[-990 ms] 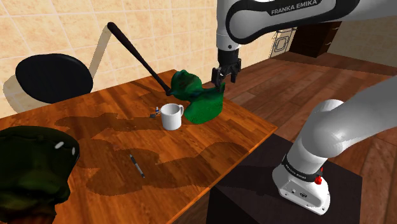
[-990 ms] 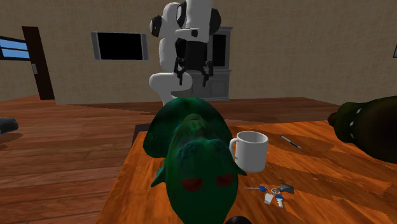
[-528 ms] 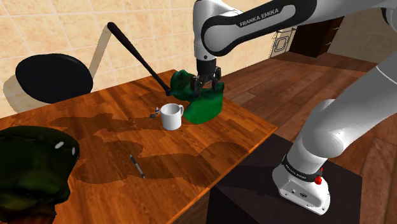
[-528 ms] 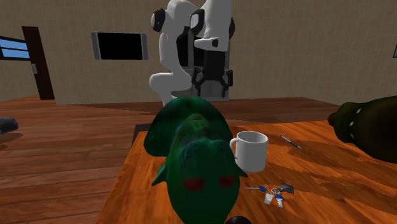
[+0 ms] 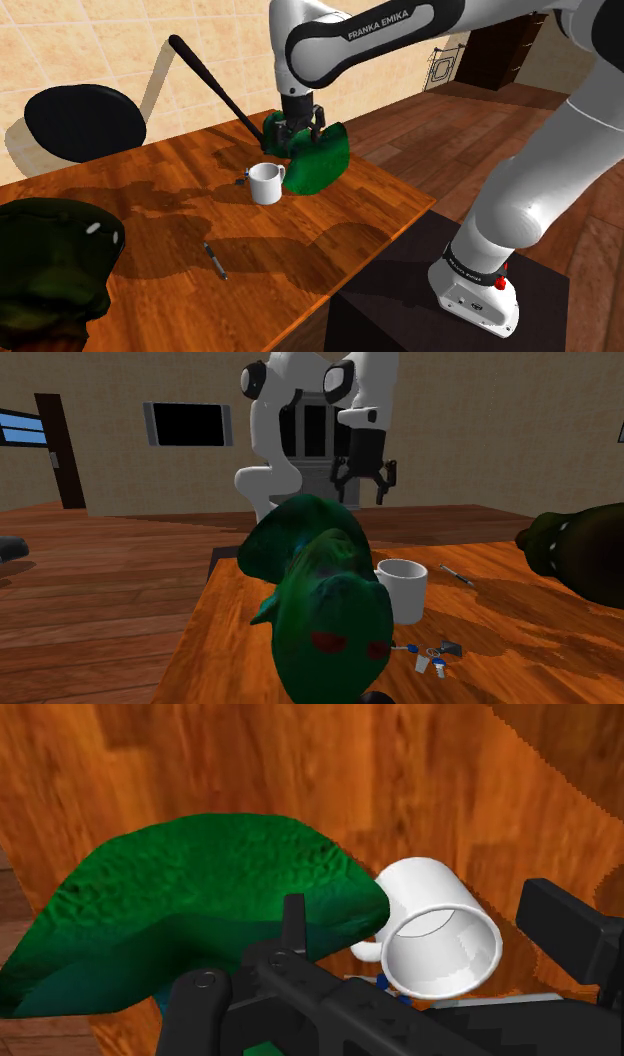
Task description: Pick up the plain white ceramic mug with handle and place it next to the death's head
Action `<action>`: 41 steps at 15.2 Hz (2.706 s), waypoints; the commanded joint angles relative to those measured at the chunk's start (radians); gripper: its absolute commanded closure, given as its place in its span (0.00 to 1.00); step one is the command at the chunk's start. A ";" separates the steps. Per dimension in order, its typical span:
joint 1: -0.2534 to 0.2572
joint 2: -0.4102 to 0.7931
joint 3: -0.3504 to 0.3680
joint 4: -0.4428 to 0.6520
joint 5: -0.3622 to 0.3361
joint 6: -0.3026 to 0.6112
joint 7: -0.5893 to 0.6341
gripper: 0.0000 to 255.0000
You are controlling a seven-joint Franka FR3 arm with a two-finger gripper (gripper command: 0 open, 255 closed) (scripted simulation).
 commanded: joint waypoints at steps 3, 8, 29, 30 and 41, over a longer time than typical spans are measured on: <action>0.001 0.288 0.021 0.129 -0.049 0.191 0.068 0.00; 0.042 0.478 0.028 0.311 -0.105 0.206 0.151 0.00; 0.050 0.534 0.017 0.281 -0.129 0.289 0.167 1.00; 0.050 0.535 0.017 0.282 -0.129 0.289 0.167 1.00; 0.044 0.490 0.025 0.318 -0.108 0.210 0.153 1.00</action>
